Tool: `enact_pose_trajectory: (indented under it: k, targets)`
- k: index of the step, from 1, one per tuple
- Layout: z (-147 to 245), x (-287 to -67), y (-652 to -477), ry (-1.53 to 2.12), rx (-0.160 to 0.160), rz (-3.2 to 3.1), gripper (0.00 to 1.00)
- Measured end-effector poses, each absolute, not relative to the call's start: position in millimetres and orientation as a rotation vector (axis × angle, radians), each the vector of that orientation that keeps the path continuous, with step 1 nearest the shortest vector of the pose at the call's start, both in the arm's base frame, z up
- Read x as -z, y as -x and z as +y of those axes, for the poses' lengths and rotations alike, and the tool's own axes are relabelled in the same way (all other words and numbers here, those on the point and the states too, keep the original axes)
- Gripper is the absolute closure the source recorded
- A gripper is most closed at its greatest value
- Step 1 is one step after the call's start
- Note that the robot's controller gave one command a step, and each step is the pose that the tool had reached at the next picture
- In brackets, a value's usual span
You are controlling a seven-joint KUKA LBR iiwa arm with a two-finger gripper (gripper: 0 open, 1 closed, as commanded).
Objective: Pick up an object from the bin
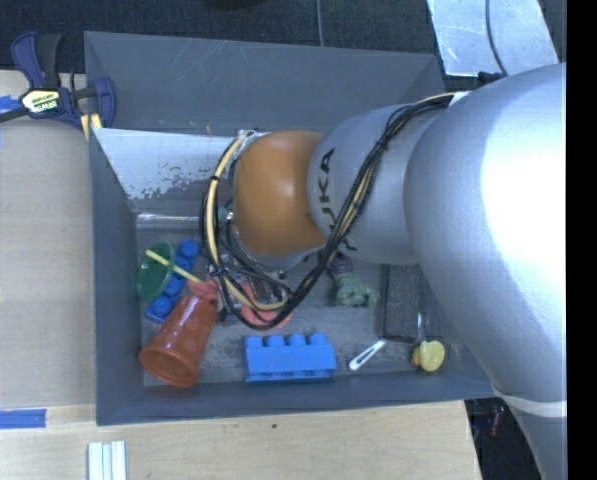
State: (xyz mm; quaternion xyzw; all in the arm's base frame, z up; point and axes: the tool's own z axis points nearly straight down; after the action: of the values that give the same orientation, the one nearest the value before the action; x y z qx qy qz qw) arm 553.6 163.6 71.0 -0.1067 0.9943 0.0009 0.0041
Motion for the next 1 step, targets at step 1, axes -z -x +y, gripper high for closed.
enact_pose_trajectory:
  k: [1]
  targets:
    - [168.6,-125.2,-549.1,0.373,0.0,3.116,1.0]
